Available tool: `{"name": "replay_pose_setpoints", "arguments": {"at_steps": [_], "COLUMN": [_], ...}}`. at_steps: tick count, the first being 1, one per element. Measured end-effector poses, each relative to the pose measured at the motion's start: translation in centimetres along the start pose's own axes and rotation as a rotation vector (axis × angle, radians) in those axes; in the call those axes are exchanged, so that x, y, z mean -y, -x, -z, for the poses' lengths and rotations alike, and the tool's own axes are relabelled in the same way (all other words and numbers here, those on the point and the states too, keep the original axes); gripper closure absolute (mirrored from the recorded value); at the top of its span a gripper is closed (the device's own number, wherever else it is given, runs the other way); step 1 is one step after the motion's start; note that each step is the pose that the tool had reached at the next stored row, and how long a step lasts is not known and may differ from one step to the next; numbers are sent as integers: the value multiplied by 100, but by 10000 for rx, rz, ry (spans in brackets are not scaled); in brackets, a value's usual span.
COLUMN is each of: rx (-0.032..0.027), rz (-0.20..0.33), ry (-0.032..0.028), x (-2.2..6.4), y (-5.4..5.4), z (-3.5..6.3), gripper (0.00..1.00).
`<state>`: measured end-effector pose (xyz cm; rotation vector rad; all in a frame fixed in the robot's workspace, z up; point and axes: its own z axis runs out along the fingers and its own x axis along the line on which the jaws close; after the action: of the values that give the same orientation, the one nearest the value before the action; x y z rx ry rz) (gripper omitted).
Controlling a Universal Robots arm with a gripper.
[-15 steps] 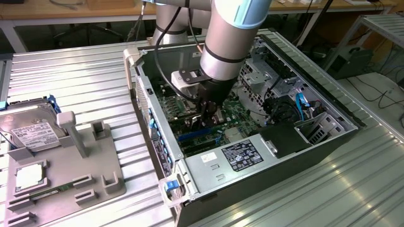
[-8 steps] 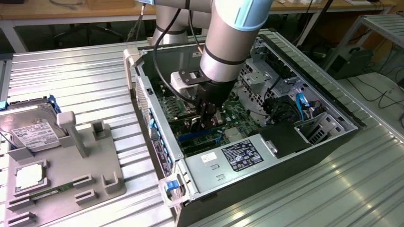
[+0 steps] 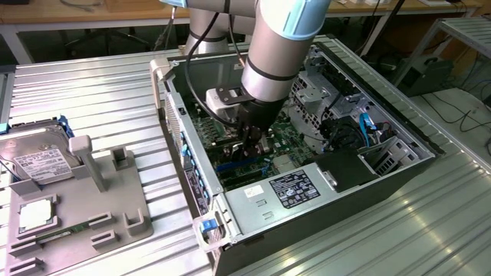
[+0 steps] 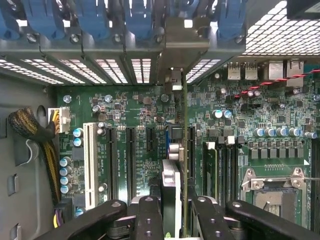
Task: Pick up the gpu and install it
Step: 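Insert the gpu into the slot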
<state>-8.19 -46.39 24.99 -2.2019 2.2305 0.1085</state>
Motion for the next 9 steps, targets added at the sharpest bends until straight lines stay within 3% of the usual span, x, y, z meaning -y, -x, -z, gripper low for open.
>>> {"name": "replay_pose_setpoints", "arguments": {"at_steps": [2, 5, 7, 9], "rx": [0, -1, -5, -3], "rz": [-13, -28, -36, -37], "ry": [58, 205, 243, 238], "x": [-3, -1, -4, -4], "y": [1, 1, 1, 0], "z": [-7, -16, -16, -18], "gripper": [72, 72, 72, 72]}}
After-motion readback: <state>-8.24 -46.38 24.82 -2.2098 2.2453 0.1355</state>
